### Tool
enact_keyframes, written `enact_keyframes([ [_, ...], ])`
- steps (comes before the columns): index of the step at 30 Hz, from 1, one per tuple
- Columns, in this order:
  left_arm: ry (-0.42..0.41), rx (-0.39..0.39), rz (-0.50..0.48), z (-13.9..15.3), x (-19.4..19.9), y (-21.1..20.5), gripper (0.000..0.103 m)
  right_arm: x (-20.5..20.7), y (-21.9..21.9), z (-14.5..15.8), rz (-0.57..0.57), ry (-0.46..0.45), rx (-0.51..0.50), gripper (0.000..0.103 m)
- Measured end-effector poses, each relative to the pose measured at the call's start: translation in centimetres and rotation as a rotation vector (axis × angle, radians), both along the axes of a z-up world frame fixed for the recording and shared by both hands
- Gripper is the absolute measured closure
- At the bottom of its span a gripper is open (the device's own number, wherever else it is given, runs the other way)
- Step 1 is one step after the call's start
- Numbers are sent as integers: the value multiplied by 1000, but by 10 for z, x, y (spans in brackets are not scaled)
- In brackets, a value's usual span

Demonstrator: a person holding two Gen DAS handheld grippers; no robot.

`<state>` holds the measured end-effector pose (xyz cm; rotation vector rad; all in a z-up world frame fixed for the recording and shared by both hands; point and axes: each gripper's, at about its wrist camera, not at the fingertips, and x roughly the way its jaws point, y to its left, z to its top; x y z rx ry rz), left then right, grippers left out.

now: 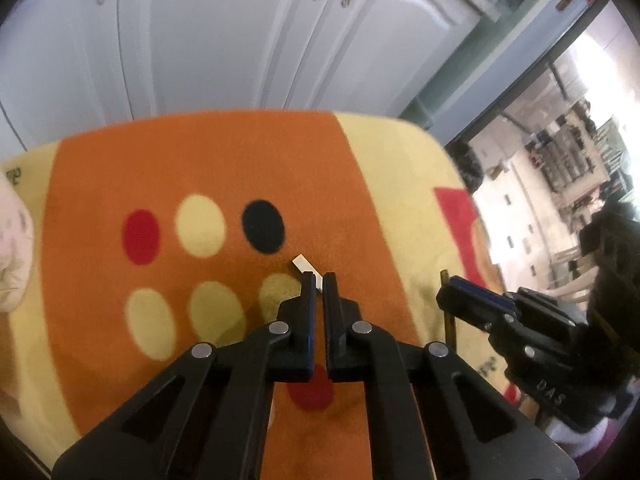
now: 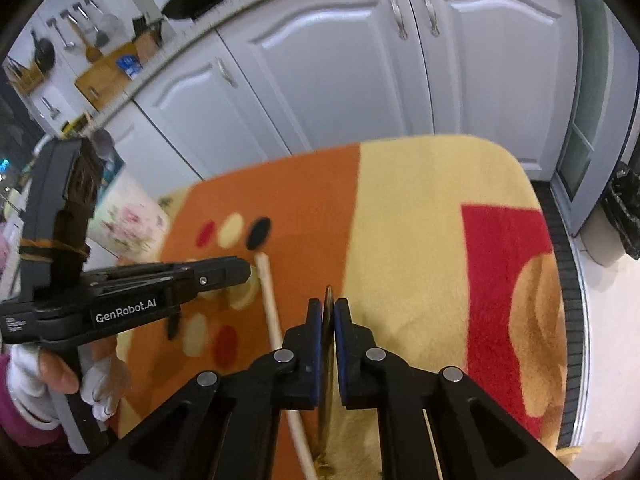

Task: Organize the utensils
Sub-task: 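Grasp the wooden chopstick with the left tool while the right tool holds the fork, then carry the chopstick with the left tool to the holder while the right tool carries the fork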

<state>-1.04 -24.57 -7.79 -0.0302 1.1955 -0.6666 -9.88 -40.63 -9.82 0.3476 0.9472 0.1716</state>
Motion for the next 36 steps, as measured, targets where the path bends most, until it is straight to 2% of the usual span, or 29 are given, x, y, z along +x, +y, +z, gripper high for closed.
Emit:
enact_keyframes([
  [4,-24,-36,9,14,1,19,102,-6,8,22,21,-57,9,97],
  [10,71,-79,54,5,1,22,101,-5,14,25,25,-55,0,97],
  [11,88,-81,62,3,2,21,98,-4,14,23,24,-52,10,97],
  [13,121,-81,70,-2,3,17,84,-5,11,20,20,-43,62,97],
  [15,116,-62,78,-6,4,11,78,-10,11,16,17,-38,127,97],
  [18,111,-4,80,-14,5,-3,76,-17,14,9,17,-26,163,97],
  [20,105,33,66,-20,4,-13,76,-20,12,7,8,-21,168,97],
  [24,19,84,50,-19,0,-28,76,-22,3,7,-18,-24,176,97],
  [25,11,85,47,-19,1,-30,79,-22,2,8,-21,-28,176,97],
  [27,-14,107,17,-22,0,-36,94,-23,-1,11,-25,-35,175,97],
  [29,-36,102,-6,-22,-3,-34,96,-23,-1,16,-27,-44,165,97],
  [32,8,61,5,-20,1,-22,98,-24,0,24,-27,-61,146,97],
  [36,-11,13,16,-1,-3,3,98,-22,1,36,-20,-85,130,97],
])
